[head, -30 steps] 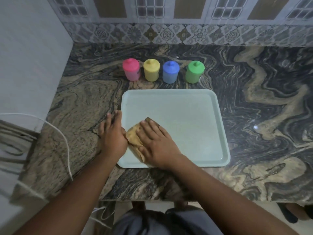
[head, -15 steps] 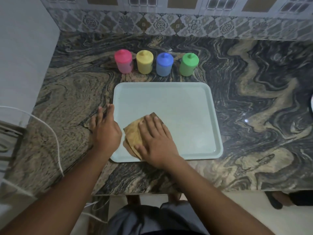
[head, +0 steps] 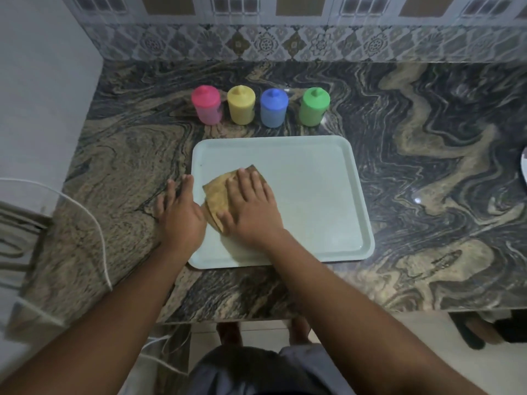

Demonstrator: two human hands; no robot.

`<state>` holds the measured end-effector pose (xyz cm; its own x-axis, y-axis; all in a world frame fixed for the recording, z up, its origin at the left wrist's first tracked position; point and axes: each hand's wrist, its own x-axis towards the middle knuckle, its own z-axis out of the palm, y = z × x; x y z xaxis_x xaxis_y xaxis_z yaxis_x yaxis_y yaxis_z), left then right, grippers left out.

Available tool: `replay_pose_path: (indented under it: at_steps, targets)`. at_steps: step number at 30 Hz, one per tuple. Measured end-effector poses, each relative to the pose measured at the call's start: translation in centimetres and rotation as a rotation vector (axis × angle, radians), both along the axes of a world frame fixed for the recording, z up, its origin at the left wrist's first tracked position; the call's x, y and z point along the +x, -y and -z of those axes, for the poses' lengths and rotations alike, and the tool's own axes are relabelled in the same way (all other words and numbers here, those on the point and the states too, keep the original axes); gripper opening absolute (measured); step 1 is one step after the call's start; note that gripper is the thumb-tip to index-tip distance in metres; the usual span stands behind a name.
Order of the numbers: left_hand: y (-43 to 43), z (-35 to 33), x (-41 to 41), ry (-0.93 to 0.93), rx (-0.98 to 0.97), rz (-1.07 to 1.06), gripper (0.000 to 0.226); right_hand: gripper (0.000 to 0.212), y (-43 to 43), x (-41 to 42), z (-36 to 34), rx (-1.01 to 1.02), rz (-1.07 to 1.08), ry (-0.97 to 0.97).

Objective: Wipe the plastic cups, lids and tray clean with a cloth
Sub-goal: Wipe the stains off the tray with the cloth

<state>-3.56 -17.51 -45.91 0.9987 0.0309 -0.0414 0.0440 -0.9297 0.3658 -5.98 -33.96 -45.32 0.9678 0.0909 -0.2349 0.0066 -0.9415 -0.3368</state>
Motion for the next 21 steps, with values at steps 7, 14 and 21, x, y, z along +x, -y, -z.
replay_pose_path:
  at_steps: [7, 14, 21]
  targets:
    - [0.2, -0.1, -0.1, 0.061, 0.003, 0.038, 0.058, 0.079, 10.2, -3.6, 1.0, -0.081, 0.256, 0.022]
    - [0.4, -0.2, -0.2, 0.09, 0.02, 0.033, 0.056, 0.08, 3.8, 3.1, 0.8, -0.034, 0.172, 0.033]
    - [-0.1, 0.8, 0.3, 0.093, 0.024, 0.068, 0.057, 0.081, 5.1, -6.2, 1.0, -0.025, 0.051, 0.009]
